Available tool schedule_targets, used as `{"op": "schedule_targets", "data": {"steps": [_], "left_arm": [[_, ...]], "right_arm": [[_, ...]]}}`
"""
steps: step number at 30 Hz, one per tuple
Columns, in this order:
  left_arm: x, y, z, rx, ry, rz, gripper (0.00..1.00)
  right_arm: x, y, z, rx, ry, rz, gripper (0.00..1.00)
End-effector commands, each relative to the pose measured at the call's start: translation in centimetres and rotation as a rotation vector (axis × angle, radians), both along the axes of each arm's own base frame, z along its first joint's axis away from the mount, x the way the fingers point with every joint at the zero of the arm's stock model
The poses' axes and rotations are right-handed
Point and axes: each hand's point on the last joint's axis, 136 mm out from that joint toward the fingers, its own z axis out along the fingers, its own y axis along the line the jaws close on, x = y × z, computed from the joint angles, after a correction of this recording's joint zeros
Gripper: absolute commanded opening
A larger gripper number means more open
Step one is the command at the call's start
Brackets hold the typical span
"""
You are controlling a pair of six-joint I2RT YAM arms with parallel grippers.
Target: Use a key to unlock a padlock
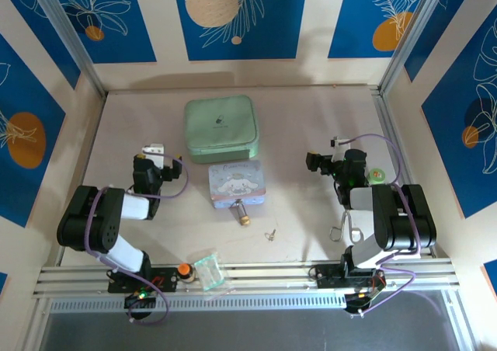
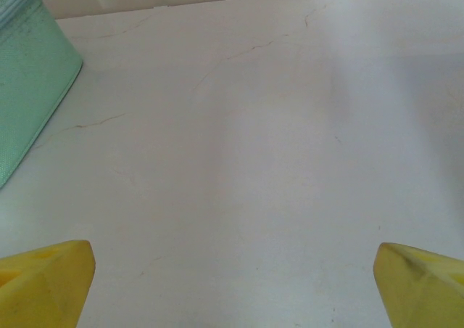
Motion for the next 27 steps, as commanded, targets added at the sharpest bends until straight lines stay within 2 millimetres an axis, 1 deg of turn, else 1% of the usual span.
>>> {"op": "schedule_targets", "data": {"steps": [1, 6, 8, 11, 13, 14, 15, 16, 19, 21, 24, 27], "left_arm": [[-0.2, 0.5, 2.1, 0.002, -0.059, 0.011, 1.0], [-0.6, 0.7, 4.0, 0.008, -0.058, 0.025, 1.0], [-0.9, 0.9, 5.0, 0.002, -0.05, 0.046, 1.0], [-1.5, 1.8, 7.2, -0.052, -0.058, 0.112, 1.0], [-2.5, 2.5, 8.7, -0.144, -0.089, 0.175, 1.0], [-3.0, 2.7, 9.3, -0.2, -0.1, 0.205, 1.0], [-3.5, 2.6, 9.8, -0.267, -0.109, 0.215, 1.0], [-4.0, 2.3, 10.1, -0.335, -0.124, 0.209, 1.0], [-5.1, 2.0, 9.7, -0.577, -0.152, 0.235, 1.0], [-5.6, 1.3, 9.5, -0.655, -0.14, 0.209, 1.0], [-6.2, -0.2, 9.0, -0.718, -0.035, 0.175, 1.0], [-6.9, -1.7, 7.8, -0.711, 0.133, 0.151, 1.0]], "right_arm": [[0.4, 0.4, 2.7, -0.018, -0.058, 0.029, 0.99], [-0.2, 0.5, 4.8, -0.032, -0.048, 0.008, 0.99], [-0.6, 0.6, 5.8, 0.001, -0.021, -0.005, 0.99], [-1.6, 1.2, 7.7, 0.098, 0.011, -0.003, 0.99], [-2.3, 1.6, 8.9, 0.191, 0.026, -0.014, 0.99], [-2.6, 1.4, 9.1, 0.235, 0.04, -0.046, 0.99], [-2.9, 1.0, 9.1, 0.289, 0.062, -0.091, 0.99], [-3.2, 1.1, 9.1, 0.324, 0.082, -0.091, 0.99], [-4.2, 2.6, 9.3, 0.372, 0.147, -0.022, 0.99], [-4.8, 3.2, 8.8, 0.384, 0.208, -0.014, 0.99], [-6.2, 4.3, 8.1, 0.41, 0.299, -0.004, 0.99], [-8.1, 6.2, 7.0, 0.408, 0.397, 0.027, 1.0]]}}
